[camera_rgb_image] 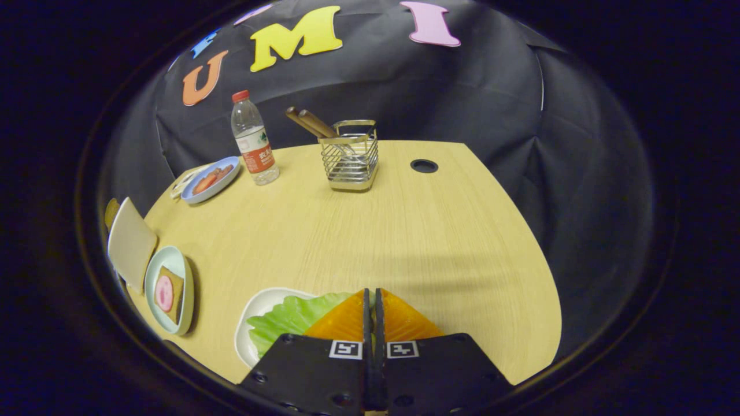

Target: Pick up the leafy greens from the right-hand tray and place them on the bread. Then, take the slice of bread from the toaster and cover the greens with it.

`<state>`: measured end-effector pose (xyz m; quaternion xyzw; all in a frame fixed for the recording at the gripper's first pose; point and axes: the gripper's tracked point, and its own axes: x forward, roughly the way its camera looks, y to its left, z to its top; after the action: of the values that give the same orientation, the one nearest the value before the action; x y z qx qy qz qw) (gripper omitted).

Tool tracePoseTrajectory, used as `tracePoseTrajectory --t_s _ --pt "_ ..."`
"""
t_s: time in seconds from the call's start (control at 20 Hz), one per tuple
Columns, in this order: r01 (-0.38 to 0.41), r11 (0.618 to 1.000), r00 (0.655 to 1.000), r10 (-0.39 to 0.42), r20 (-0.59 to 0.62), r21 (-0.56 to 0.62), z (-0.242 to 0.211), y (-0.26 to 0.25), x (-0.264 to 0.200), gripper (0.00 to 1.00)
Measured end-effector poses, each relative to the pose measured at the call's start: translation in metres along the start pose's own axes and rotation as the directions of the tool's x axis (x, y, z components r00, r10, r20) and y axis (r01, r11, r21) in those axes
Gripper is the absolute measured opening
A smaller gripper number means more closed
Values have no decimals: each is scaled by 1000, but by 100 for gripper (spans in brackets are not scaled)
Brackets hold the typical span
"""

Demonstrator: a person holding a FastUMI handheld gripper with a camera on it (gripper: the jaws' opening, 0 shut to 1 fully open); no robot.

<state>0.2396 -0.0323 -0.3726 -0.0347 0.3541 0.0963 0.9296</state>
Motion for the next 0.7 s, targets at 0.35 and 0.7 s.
tracePoseTrajectory --t_s 0.35,0.7 --pt "24 1000 994 -25 104 9 21 22 -63 1" --pt "33 999 981 -36 191 23 47 64 -121 0"
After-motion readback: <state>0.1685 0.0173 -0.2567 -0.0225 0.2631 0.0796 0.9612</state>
